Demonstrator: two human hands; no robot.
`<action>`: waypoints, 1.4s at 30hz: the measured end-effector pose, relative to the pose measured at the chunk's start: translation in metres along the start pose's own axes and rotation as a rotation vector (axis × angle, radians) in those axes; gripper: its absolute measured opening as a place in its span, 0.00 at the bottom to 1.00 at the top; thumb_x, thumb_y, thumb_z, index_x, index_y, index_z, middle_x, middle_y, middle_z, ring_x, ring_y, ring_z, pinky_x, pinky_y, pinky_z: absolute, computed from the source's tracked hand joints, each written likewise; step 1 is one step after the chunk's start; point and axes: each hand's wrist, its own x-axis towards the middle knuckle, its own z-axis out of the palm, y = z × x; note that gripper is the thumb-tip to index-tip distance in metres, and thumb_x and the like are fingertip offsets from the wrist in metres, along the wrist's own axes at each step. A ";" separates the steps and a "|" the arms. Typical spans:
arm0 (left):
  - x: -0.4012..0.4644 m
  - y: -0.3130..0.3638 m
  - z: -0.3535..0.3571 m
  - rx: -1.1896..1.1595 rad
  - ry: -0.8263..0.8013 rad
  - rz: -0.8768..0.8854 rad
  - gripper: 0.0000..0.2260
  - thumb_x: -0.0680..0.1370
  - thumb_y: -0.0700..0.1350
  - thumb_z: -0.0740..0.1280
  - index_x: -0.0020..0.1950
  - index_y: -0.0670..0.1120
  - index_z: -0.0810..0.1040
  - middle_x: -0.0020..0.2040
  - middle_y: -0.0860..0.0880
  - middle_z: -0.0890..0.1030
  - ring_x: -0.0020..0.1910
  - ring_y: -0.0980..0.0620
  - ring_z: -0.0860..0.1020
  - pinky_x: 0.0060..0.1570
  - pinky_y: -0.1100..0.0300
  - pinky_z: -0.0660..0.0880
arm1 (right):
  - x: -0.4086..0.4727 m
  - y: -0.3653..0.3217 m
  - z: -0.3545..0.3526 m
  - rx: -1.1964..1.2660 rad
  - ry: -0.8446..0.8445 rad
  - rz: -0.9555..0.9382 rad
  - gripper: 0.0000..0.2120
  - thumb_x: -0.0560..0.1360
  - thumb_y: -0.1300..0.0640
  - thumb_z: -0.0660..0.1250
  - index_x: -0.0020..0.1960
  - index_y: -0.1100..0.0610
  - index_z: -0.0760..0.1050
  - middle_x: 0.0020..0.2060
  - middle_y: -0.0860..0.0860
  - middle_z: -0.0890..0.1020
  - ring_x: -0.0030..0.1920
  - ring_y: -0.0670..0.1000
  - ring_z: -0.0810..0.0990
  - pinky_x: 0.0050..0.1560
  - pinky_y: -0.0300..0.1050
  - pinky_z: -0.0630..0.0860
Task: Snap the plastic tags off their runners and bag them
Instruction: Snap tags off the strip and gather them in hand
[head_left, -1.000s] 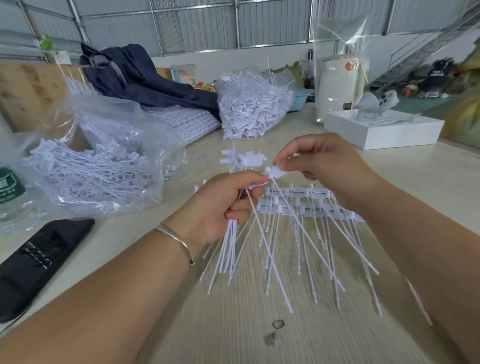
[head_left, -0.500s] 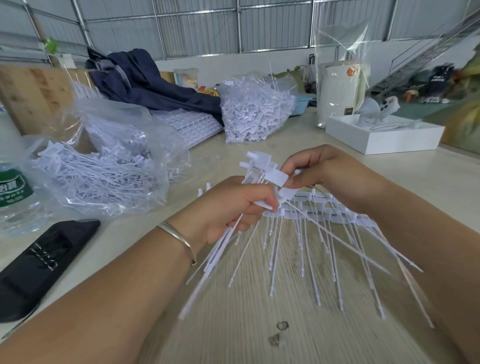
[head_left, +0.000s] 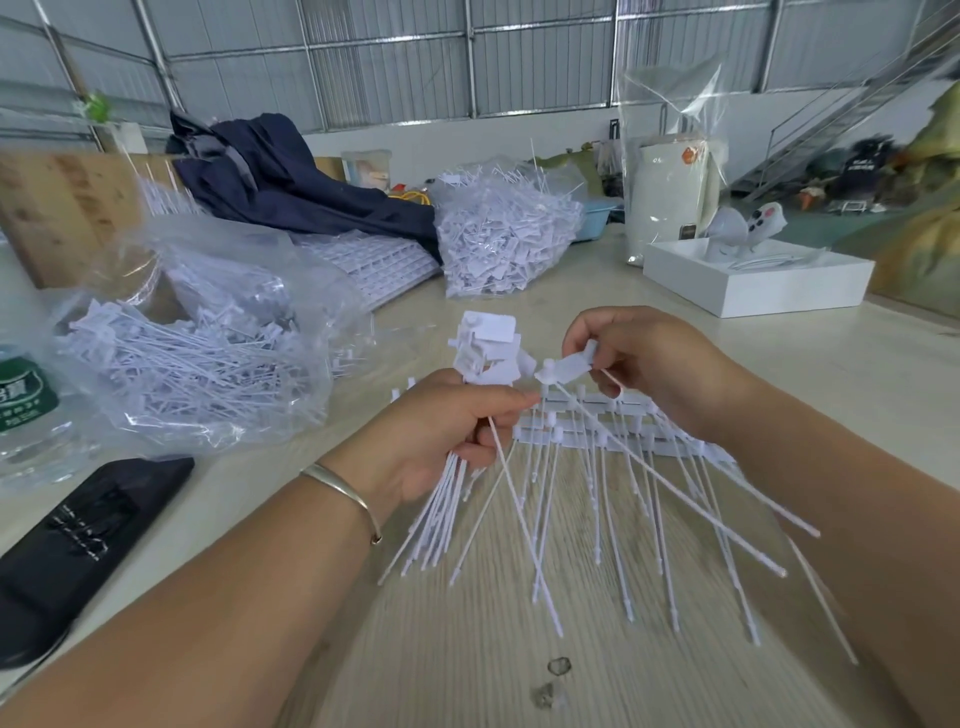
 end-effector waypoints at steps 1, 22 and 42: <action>0.000 0.000 0.000 -0.038 -0.004 -0.013 0.04 0.76 0.39 0.70 0.45 0.43 0.75 0.29 0.50 0.69 0.26 0.56 0.64 0.19 0.67 0.59 | 0.000 -0.001 0.002 0.000 0.002 0.010 0.13 0.70 0.75 0.52 0.37 0.64 0.73 0.36 0.62 0.68 0.30 0.54 0.62 0.32 0.46 0.61; 0.003 0.002 0.002 -0.240 -0.038 -0.049 0.11 0.70 0.51 0.71 0.43 0.49 0.71 0.29 0.54 0.57 0.22 0.60 0.56 0.16 0.70 0.53 | 0.003 0.007 0.006 0.015 -0.001 -0.003 0.10 0.74 0.73 0.57 0.42 0.62 0.74 0.29 0.54 0.69 0.27 0.50 0.66 0.33 0.43 0.66; 0.004 -0.001 -0.004 -0.331 -0.092 -0.033 0.12 0.71 0.42 0.72 0.29 0.51 0.75 0.28 0.55 0.58 0.23 0.60 0.57 0.17 0.70 0.53 | 0.007 0.018 -0.002 0.305 -0.153 -0.003 0.05 0.70 0.61 0.72 0.43 0.59 0.76 0.25 0.52 0.71 0.26 0.48 0.65 0.27 0.39 0.65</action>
